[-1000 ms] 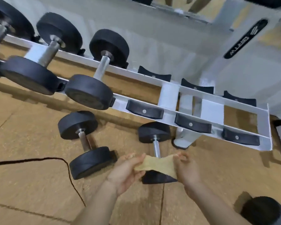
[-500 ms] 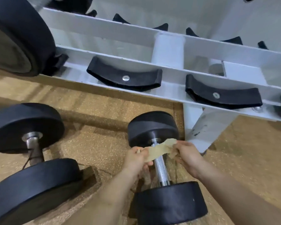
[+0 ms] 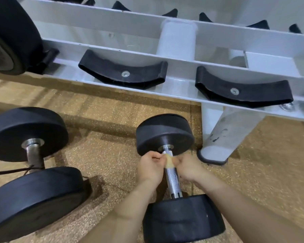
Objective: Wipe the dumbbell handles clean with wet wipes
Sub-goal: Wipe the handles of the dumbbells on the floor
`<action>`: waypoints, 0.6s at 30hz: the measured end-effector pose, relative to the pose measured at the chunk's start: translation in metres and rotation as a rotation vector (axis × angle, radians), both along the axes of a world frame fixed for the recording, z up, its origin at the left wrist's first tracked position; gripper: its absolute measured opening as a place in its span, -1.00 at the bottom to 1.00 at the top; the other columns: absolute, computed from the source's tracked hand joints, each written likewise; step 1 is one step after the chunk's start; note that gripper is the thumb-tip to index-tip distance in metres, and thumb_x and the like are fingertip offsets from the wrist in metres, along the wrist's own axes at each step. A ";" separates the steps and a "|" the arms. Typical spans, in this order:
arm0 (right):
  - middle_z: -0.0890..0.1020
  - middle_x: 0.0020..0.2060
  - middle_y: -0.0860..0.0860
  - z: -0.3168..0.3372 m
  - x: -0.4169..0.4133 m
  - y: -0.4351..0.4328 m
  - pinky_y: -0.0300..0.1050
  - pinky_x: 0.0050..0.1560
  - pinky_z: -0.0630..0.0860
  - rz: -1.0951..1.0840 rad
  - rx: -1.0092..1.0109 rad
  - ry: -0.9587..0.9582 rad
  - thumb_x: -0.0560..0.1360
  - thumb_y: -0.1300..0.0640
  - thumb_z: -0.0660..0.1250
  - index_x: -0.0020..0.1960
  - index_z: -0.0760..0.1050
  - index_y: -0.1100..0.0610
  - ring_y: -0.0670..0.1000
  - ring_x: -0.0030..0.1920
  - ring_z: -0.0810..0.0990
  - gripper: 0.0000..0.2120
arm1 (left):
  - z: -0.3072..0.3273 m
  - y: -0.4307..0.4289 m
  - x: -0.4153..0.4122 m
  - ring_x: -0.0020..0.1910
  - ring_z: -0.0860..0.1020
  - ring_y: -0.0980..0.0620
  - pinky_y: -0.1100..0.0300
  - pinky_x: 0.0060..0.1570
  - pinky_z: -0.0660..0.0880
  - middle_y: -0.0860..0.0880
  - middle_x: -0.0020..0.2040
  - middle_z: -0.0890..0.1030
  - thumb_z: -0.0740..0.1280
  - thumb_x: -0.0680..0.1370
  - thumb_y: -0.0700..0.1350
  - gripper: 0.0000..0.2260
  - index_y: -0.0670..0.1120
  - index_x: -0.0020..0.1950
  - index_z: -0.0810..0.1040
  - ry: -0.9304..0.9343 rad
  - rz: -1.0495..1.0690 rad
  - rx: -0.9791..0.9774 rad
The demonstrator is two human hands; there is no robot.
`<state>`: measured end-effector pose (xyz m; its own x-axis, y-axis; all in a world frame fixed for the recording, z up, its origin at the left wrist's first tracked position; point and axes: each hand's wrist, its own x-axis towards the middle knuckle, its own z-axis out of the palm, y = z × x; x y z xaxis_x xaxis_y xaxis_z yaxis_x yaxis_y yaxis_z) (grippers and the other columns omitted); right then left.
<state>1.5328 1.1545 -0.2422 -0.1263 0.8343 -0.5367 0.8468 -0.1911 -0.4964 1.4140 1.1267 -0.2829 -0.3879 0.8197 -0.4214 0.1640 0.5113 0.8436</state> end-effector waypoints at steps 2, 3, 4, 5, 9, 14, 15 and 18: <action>0.66 -0.19 0.12 -0.005 -0.010 0.015 -0.08 -0.15 0.49 -0.095 0.132 0.047 0.61 -0.03 0.15 -0.12 0.60 0.20 0.16 -0.09 0.64 -0.62 | 0.000 0.007 0.002 -0.31 0.62 0.03 0.04 -0.12 0.61 0.03 -0.33 0.67 0.48 0.44 0.07 -0.79 -0.04 -0.25 0.62 -0.029 0.042 0.043; 0.66 -0.16 0.14 -0.008 -0.013 0.019 -0.10 -0.15 0.47 -0.086 0.156 0.036 0.62 -0.03 0.13 -0.10 0.59 0.21 0.18 -0.06 0.63 -0.62 | -0.003 0.009 0.002 -0.33 0.59 0.04 0.09 -0.15 0.59 0.03 -0.34 0.66 0.47 0.45 0.11 -0.76 -0.06 -0.24 0.63 0.014 0.031 0.055; 0.64 -0.16 0.13 -0.008 -0.012 0.018 -0.12 -0.17 0.44 -0.044 0.138 0.027 0.62 0.00 0.13 -0.11 0.57 0.21 0.18 -0.07 0.62 -0.64 | -0.002 0.009 0.001 -0.32 0.59 0.04 0.11 -0.16 0.57 0.03 -0.33 0.66 0.46 0.46 0.11 -0.75 -0.06 -0.23 0.62 0.074 0.002 0.040; 0.61 -0.19 0.11 -0.004 -0.008 0.011 -0.12 -0.21 0.43 0.030 0.096 0.003 0.63 0.01 0.12 -0.14 0.54 0.18 0.17 -0.10 0.62 -0.66 | -0.001 0.007 -0.001 -0.29 0.61 0.01 0.12 -0.15 0.58 0.03 -0.31 0.66 0.46 0.46 0.10 -0.76 -0.06 -0.23 0.62 0.115 -0.035 0.026; 0.59 -0.13 0.14 0.011 0.012 -0.018 -0.11 -0.18 0.43 0.357 -0.078 -0.171 0.65 0.01 0.08 -0.09 0.50 0.14 0.15 -0.09 0.60 -0.69 | 0.003 -0.020 -0.010 -0.34 0.65 0.00 0.16 -0.18 0.60 -0.01 -0.34 0.68 0.47 0.48 0.02 -0.72 -0.06 -0.38 0.56 0.080 -0.348 -0.127; 0.46 -0.41 -0.03 0.016 0.008 -0.006 -0.12 -0.26 0.37 0.259 -0.019 -0.099 0.60 0.03 0.25 -0.36 0.35 0.04 0.03 -0.30 0.47 -0.64 | 0.020 -0.029 -0.011 -0.44 0.51 0.12 0.23 -0.31 0.48 0.02 -0.43 0.59 0.56 0.39 -0.07 -0.77 -0.05 -0.36 0.56 0.091 -0.546 -0.234; 0.45 -0.43 -0.05 0.016 0.009 -0.007 -0.13 -0.30 0.34 0.261 -0.002 -0.102 0.59 0.02 0.26 -0.37 0.35 0.05 0.03 -0.31 0.46 -0.63 | 0.023 -0.024 -0.011 -0.42 0.55 0.07 0.19 -0.31 0.55 -0.05 -0.39 0.62 0.56 0.40 -0.14 -0.80 -0.11 -0.30 0.56 0.008 -0.463 -0.233; 0.50 -0.40 0.00 0.014 0.017 -0.016 -0.14 -0.36 0.30 0.343 -0.034 -0.176 0.58 0.01 0.26 -0.34 0.40 0.09 0.05 -0.26 0.49 -0.66 | 0.029 -0.016 -0.011 -0.47 0.58 0.05 0.25 -0.48 0.55 -0.12 -0.38 0.61 0.51 0.43 -0.24 -0.83 -0.19 -0.19 0.52 -0.128 -0.306 -0.243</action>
<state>1.5502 1.1385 -0.2278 -0.2989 0.7408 -0.6016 0.9359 0.1044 -0.3364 1.4031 1.1106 -0.2543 -0.0728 0.7596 -0.6463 0.2409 0.6422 0.7277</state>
